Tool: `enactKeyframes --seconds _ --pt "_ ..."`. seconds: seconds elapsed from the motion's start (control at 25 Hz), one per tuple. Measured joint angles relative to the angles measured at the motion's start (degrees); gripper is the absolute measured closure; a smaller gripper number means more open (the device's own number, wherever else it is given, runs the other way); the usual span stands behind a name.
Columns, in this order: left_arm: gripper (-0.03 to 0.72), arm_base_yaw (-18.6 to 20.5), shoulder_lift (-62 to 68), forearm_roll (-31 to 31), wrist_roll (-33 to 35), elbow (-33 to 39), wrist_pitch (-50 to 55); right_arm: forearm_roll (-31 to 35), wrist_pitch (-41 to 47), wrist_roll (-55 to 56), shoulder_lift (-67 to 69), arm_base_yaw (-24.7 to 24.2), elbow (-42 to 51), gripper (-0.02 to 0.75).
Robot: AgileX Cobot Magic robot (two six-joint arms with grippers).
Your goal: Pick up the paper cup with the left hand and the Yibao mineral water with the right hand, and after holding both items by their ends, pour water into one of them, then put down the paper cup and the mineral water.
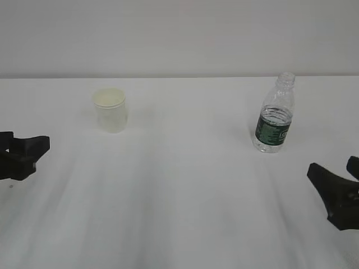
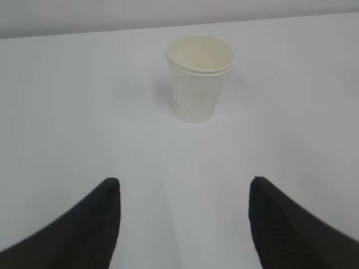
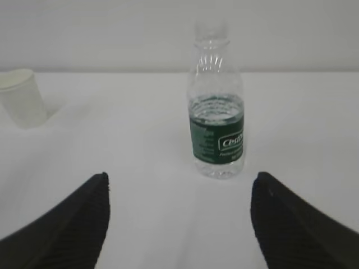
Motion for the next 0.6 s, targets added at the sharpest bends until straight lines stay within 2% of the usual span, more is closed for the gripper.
enactKeyframes --seconds 0.16,0.4,0.6 --pt "0.173 0.00 1.09 0.21 0.00 0.00 -1.02 -1.12 -0.43 0.00 5.70 0.00 -0.38 0.146" --pt "0.085 0.00 3.51 0.43 0.00 0.00 -3.58 -1.44 -0.56 0.00 7.01 0.00 -0.46 0.146" --pt "0.060 0.00 5.36 0.43 0.00 0.00 -4.82 -1.44 -0.77 0.00 7.01 0.00 -0.46 0.146"
